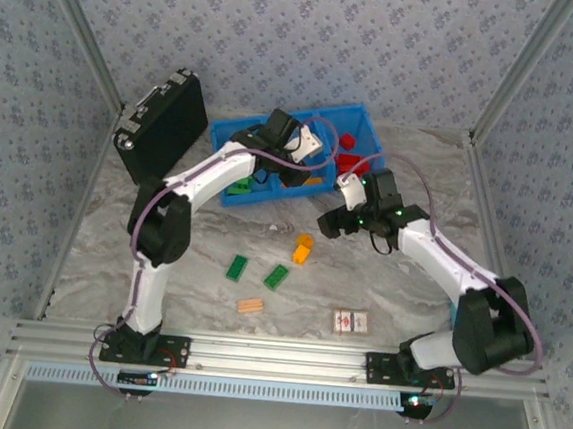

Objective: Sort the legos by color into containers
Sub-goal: Place the lego in the container.

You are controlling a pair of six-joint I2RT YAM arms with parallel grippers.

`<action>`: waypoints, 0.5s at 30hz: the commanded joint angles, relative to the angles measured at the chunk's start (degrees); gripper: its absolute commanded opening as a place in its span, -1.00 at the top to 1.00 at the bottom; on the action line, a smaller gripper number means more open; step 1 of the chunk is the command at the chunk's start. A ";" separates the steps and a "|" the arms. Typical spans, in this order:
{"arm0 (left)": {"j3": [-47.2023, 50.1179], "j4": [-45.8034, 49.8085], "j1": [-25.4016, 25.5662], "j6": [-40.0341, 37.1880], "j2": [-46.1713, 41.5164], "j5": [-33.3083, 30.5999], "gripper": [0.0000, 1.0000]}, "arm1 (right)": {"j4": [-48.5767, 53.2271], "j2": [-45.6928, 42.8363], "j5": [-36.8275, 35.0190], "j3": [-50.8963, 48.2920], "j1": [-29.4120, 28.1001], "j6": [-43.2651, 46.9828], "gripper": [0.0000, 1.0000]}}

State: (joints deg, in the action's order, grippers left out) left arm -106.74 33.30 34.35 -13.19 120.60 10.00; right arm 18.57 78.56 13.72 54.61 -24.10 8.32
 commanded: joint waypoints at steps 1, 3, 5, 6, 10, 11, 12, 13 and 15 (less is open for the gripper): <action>-6.31 3.21 -1.01 0.81 4.20 -1.75 0.59 | 3.44 -7.46 -0.35 0.35 -0.71 4.52 -0.99; -7.70 3.42 -1.29 0.47 6.00 -1.63 0.58 | 3.74 -11.73 -0.54 -0.43 -0.81 5.81 -0.99; -9.09 4.23 -1.39 0.02 7.37 -2.13 0.57 | 3.62 -15.73 0.95 -0.71 -1.12 7.03 -0.99; -9.80 4.78 -1.47 -0.08 7.98 -2.33 0.56 | 3.27 -18.32 2.25 -0.78 -1.62 7.95 -0.99; -10.81 4.98 -1.90 0.18 9.15 -2.56 0.53 | 1.62 -26.36 0.53 -0.85 -3.53 5.59 -0.99; -10.92 5.02 -1.88 0.10 9.42 -2.57 0.52 | 0.97 -27.50 -1.50 -0.52 -3.59 3.98 -0.99; -11.18 5.02 -1.84 0.03 9.69 -2.62 0.52 | 1.94 -28.23 -2.02 0.78 -3.42 4.09 -0.99; -11.51 5.18 -1.89 0.01 10.06 -2.62 0.51 | 4.14 -28.31 -1.59 2.80 -3.19 5.10 -0.99; -12.21 5.29 -1.85 0.03 10.81 -2.57 0.50 | 11.63 -26.87 -0.67 8.35 -3.06 7.16 -0.99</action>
State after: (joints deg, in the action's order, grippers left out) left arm -116.51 36.84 32.73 -12.99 129.19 7.86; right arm 23.73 50.41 13.87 57.58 -27.33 14.22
